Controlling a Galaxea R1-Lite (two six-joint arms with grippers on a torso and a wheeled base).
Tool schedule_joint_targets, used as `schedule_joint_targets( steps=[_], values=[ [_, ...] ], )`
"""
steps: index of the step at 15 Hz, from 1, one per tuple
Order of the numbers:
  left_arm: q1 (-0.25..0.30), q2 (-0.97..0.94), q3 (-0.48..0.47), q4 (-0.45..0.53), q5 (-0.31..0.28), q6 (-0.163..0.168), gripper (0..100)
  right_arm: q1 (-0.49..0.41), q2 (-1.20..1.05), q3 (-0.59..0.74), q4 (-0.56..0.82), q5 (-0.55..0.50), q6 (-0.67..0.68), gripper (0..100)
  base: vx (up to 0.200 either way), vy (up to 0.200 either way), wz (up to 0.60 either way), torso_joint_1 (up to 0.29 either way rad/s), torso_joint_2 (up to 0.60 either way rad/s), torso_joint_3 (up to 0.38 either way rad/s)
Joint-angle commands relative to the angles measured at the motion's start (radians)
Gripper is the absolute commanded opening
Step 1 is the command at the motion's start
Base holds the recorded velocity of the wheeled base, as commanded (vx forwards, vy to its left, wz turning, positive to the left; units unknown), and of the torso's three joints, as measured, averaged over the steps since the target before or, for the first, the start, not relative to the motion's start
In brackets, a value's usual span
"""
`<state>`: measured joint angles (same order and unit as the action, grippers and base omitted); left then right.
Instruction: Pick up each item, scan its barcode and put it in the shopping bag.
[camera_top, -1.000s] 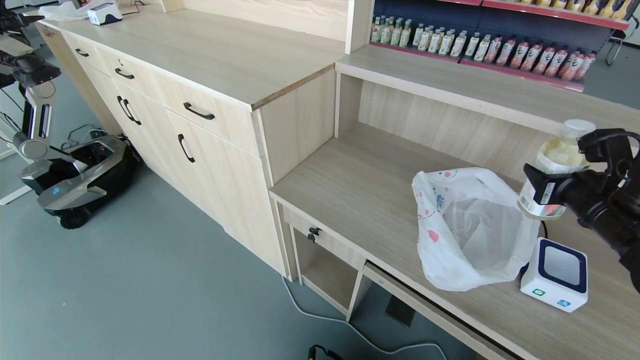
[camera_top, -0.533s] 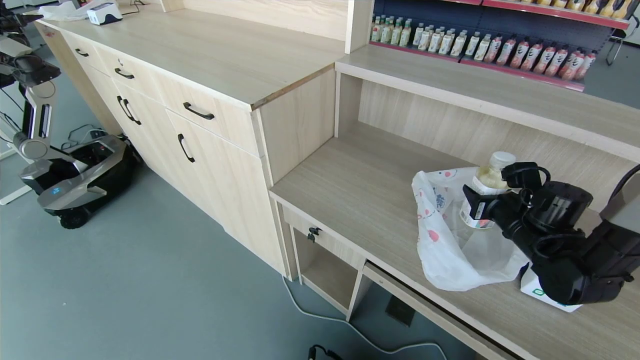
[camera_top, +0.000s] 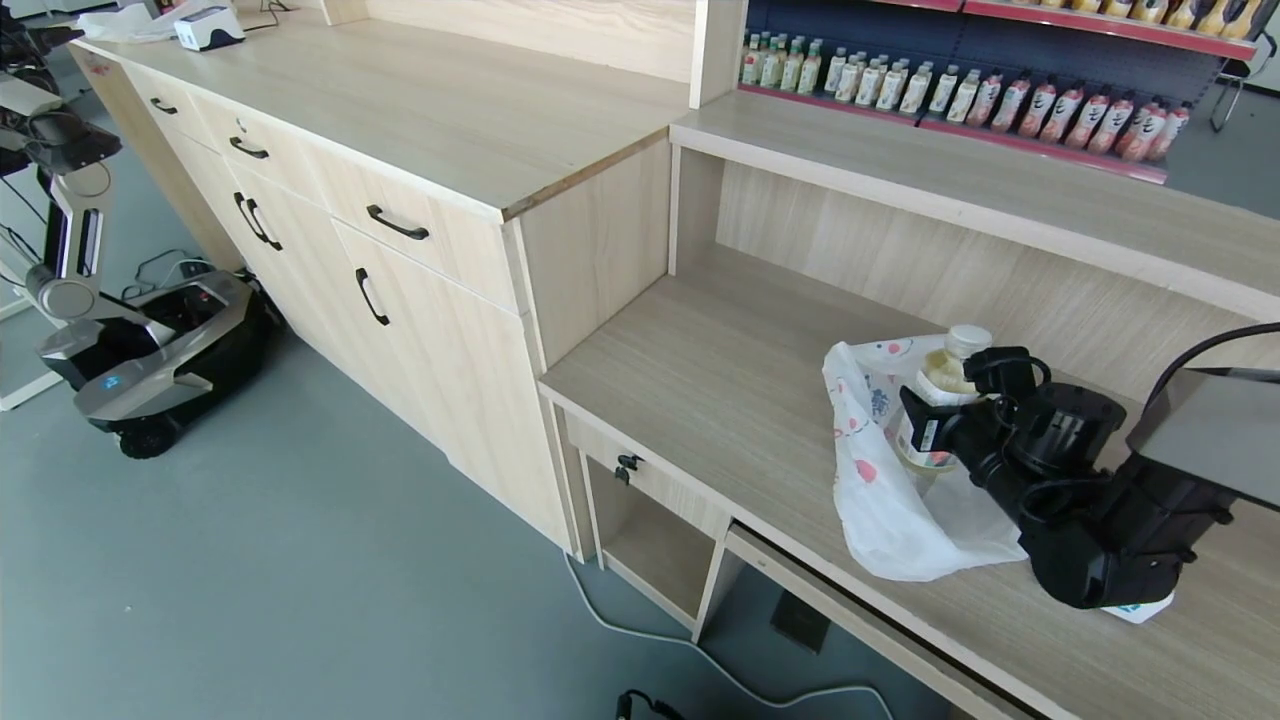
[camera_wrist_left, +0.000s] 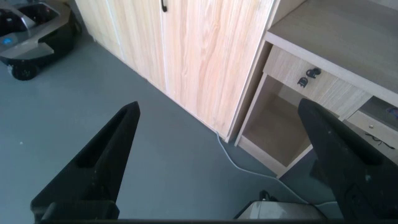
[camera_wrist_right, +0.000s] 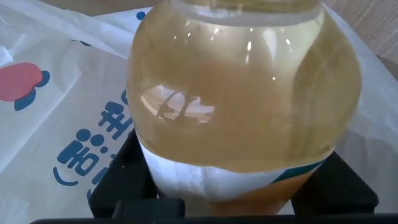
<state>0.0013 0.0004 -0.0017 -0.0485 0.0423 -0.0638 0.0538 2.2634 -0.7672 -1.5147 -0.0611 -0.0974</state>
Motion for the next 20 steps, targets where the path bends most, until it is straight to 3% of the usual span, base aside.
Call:
schedule_joint_targets(
  steps=[1, 2, 4, 6, 7, 9, 12, 16, 18, 20],
  values=[
    [0.0, 0.0, 0.0, -0.001, 0.001, -0.001, 100, -0.002, 0.004, 0.003, 0.011, 0.0, -0.001, 0, 0.0, 0.0, 0.0, 0.0, 0.0, 0.0],
    [0.0, 0.0, 0.0, -0.001, 0.001, -0.001, 100, -0.002, -0.013, 0.013, 0.011, 0.0, 0.002, 100, 0.0, 0.0, 0.0, 0.0, 0.0, 0.0],
    [0.0, 0.0, 0.0, -0.001, 0.001, -0.001, 100, 0.008, -0.12, 0.052, 0.024, -0.002, 0.001, 100, 0.0, 0.0, 0.0, 0.0, 0.0, 0.0],
    [0.0, 0.0, 0.0, -0.001, 0.001, -0.001, 100, 0.011, -0.324, 0.174, 0.05, -0.002, -0.022, 100, 0.0, 0.0, 0.0, 0.0, 0.0, 0.0],
    [0.0, 0.0, 0.0, -0.001, 0.001, -0.001, 100, 0.011, -0.449, 0.215, 0.113, -0.003, -0.024, 100, 0.0, 0.0, 0.0, 0.0, 0.0, 0.0],
    [0.0, 0.0, 0.0, -0.001, 0.001, -0.001, 100, -0.022, -0.805, 0.244, 0.433, -0.005, -0.042, 100, 0.0, 0.0, 0.0, 0.0, 0.0, 0.0],
    [0.0, 0.0, 0.0, -0.001, 0.001, -0.001, 100, -0.203, -1.142, 0.336, 0.766, -0.008, -0.176, 100, 0.0, 0.0, -0.2, 0.001, 0.0, 0.002],
    [0.0, 0.0, 0.0, -0.001, 0.001, -0.001, 100, -0.494, -1.314, 0.339, 1.065, -0.011, -0.174, 100, 0.0, 0.0, -0.6, 0.001, 0.0, -0.001],
    [0.0, 0.0, 0.0, -0.001, 0.001, -0.001, 100, -0.571, -1.323, 0.342, 1.148, -0.049, -0.165, 100, 0.0, 0.0, -0.6, -0.002, 0.0, 0.005],
    [0.0, 0.0, 0.0, -0.001, 0.001, -0.001, 100, -0.588, -1.289, 0.35, 1.208, -0.161, -0.134, 100, 0.0, 0.0, -0.6, 0.002, 0.0, 0.005]
  ],
)
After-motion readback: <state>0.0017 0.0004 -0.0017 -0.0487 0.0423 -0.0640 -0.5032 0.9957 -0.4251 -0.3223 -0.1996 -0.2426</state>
